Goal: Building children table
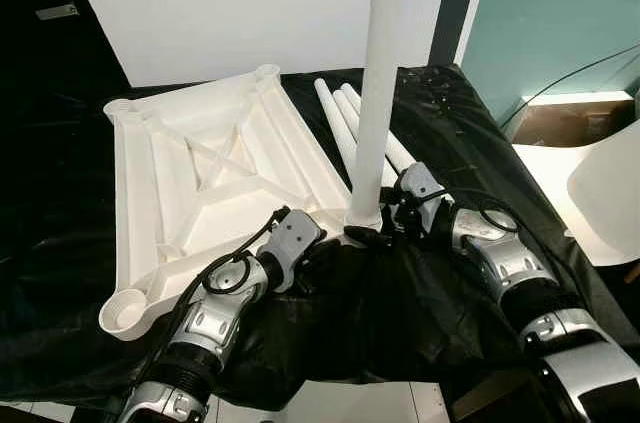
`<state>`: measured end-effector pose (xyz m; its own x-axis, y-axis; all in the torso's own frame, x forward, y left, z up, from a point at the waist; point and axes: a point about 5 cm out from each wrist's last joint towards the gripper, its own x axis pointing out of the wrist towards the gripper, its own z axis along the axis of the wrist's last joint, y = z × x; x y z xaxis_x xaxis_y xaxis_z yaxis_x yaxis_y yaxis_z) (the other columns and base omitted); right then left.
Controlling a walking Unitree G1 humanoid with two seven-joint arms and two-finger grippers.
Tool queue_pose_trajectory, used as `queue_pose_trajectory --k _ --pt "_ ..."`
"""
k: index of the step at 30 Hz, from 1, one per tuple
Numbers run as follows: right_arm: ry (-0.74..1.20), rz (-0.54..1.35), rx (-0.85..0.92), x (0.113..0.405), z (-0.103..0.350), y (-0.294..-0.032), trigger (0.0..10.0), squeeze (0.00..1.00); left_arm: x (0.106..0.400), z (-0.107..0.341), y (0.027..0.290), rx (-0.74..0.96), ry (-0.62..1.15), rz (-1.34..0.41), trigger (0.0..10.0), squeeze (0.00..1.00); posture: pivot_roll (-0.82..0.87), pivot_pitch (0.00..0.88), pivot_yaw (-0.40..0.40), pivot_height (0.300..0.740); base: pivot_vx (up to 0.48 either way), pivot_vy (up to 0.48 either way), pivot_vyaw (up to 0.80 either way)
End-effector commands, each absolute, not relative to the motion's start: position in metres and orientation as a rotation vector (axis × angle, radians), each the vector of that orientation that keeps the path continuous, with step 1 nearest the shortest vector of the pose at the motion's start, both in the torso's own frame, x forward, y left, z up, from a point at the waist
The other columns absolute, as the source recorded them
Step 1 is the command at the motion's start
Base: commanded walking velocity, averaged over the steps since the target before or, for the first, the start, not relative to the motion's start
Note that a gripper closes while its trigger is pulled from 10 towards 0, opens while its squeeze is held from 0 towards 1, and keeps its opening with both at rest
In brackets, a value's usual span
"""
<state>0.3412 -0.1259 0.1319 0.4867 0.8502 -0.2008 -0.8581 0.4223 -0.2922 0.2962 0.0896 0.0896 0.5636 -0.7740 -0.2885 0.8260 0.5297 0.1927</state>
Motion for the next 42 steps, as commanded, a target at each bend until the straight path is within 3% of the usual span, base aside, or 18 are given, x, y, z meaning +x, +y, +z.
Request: queue_pose_trajectory --k 1,2,3,12,14,18,20,25,26,28,29,32,33,37,38,42 --pt "0.046 1.101 -0.416 0.341 0.128 -0.125 4.0 0.00 0.283 0.061 0.090 0.320 0.319 -1.012 10.0 0.00 -0.01 0.000 0.022 0.740 0.000 0.000 0.00" --pt "0.054 1.104 -0.419 0.341 0.128 -0.125 2.7 0.00 0.284 0.061 0.090 0.320 0.318 -1.012 10.0 0.00 -0.01 0.000 0.022 0.740 0.000 0.000 0.00" --pt "0.063 1.108 -0.420 0.341 0.128 -0.125 0.0 0.00 0.284 0.061 0.090 0.321 0.318 -1.011 10.0 0.00 0.00 0.000 0.021 0.740 0.000 0.000 0.00" --pt "0.075 1.036 -0.262 0.335 0.116 -0.120 0.0 0.00 0.282 0.060 0.092 0.319 0.319 -1.003 10.0 0.00 0.00 0.000 0.013 0.740 0.000 0.000 0.00" --pt "0.003 0.836 -0.168 0.334 0.112 -0.116 0.0 0.00 0.281 0.060 0.092 0.317 0.320 -1.000 10.0 0.00 0.01 0.000 0.011 0.740 0.000 0.000 0.00" --pt "-0.020 0.739 -0.117 0.333 0.110 -0.115 0.0 0.00 0.281 0.060 0.092 0.317 0.320 -0.999 10.0 0.00 0.01 0.000 0.007 0.740 0.000 0.000 0.00" --pt "-0.045 0.517 -0.039 0.321 0.096 -0.109 0.0 0.00 0.283 0.061 0.093 0.320 0.316 -0.996 10.0 0.00 0.01 0.000 0.006 0.740 0.000 0.000 0.00" --pt "-0.050 0.409 -0.004 0.313 0.090 -0.104 0.0 0.00 0.284 0.062 0.093 0.320 0.313 -0.995 10.0 0.00 0.01 0.000 0.008 0.740 0.000 0.000 0.00" --pt "-0.061 0.409 -0.001 0.315 0.092 -0.096 2.7 0.00 0.284 0.061 0.092 0.318 0.314 -0.997 10.0 0.00 0.01 0.000 0.009 0.740 0.000 0.000 0.00" --pt "-0.069 0.430 -0.024 0.315 0.095 -0.091 2.7 0.00 0.284 0.061 0.091 0.317 0.315 -0.998 10.0 0.00 0.00 0.000 0.010 0.740 0.000 0.000 0.00" --pt "-0.080 0.452 -0.053 0.314 0.096 -0.088 10.0 0.00 0.283 0.061 0.091 0.317 0.315 -0.999 10.0 0.00 0.00 0.000 0.010 0.740 0.000 0.000 0.00" --pt "-0.087 0.472 -0.077 0.314 0.097 -0.087 10.0 0.00 0.284 0.061 0.091 0.318 0.315 -0.999 10.0 0.00 0.00 0.000 0.012 0.740 0.000 0.000 0.00" --pt "-0.089 0.520 -0.087 0.313 0.098 -0.085 10.0 1.00 0.284 0.061 0.091 0.318 0.315 -1.000 10.0 0.00 0.00 0.000 0.012 0.740 0.000 0.000 0.00" --pt "-0.081 0.621 -0.090 0.315 0.102 -0.085 10.0 1.00 0.285 0.061 0.092 0.319 0.315 -0.999 10.0 0.00 0.00 0.000 0.012 0.740 0.000 0.000 0.00" --pt "-0.083 0.670 -0.093 0.316 0.106 -0.086 10.0 0.00 0.285 0.061 0.092 0.318 0.315 -1.000 10.0 0.00 -0.01 0.000 0.014 0.740 0.000 0.000 0.00" --pt "-0.090 0.786 -0.153 0.322 0.115 -0.094 10.0 0.00 0.283 0.060 0.090 0.318 0.317 -1.007 10.0 0.00 -0.01 0.000 0.017 0.740 0.000 0.000 0.00"
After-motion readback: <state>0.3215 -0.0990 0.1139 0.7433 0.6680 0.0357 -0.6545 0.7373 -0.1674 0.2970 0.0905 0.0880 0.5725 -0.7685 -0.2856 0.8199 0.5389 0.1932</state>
